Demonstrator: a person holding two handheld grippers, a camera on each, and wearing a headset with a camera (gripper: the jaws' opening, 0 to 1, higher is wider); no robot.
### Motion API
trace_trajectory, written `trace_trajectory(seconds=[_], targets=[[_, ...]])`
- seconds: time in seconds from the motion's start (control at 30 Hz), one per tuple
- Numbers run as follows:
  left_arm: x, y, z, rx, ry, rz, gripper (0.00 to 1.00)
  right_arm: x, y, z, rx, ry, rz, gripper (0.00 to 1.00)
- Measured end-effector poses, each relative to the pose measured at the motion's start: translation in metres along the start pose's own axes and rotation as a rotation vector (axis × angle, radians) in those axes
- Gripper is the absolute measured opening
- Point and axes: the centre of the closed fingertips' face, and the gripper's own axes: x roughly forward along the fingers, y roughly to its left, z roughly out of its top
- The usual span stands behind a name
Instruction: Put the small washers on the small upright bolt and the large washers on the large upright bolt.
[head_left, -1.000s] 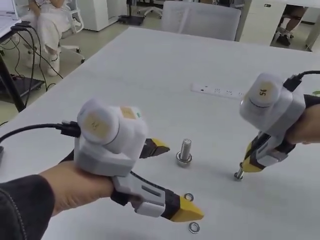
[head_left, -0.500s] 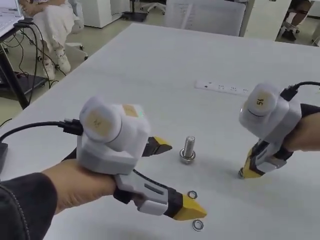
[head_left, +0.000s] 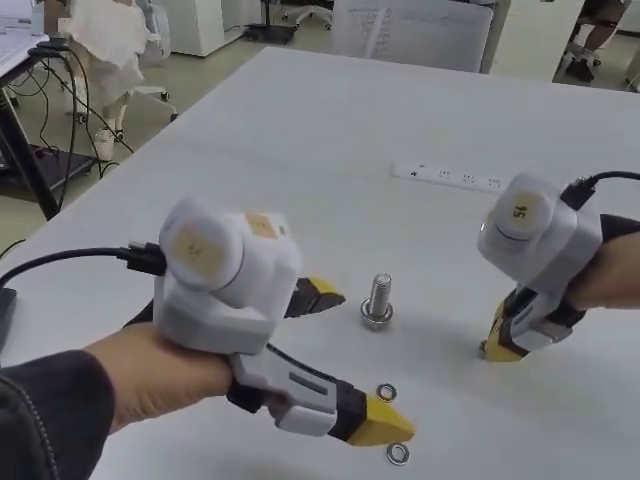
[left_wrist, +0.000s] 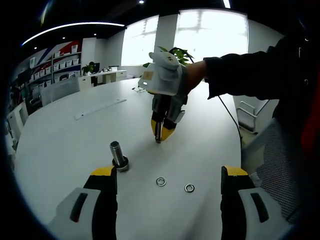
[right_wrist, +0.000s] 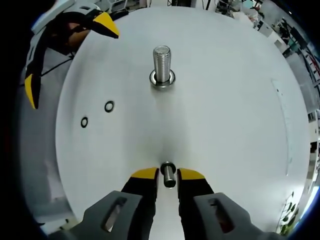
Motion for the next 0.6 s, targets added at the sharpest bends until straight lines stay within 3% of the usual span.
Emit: trace_trajectory(seconds=[0.6], targets=[[0.000,-0.002,-0.001,0.005,0.001,-0.004,0.86,-0.012,0.004,-0.017,0.052,-0.022,-0.021,0.27]])
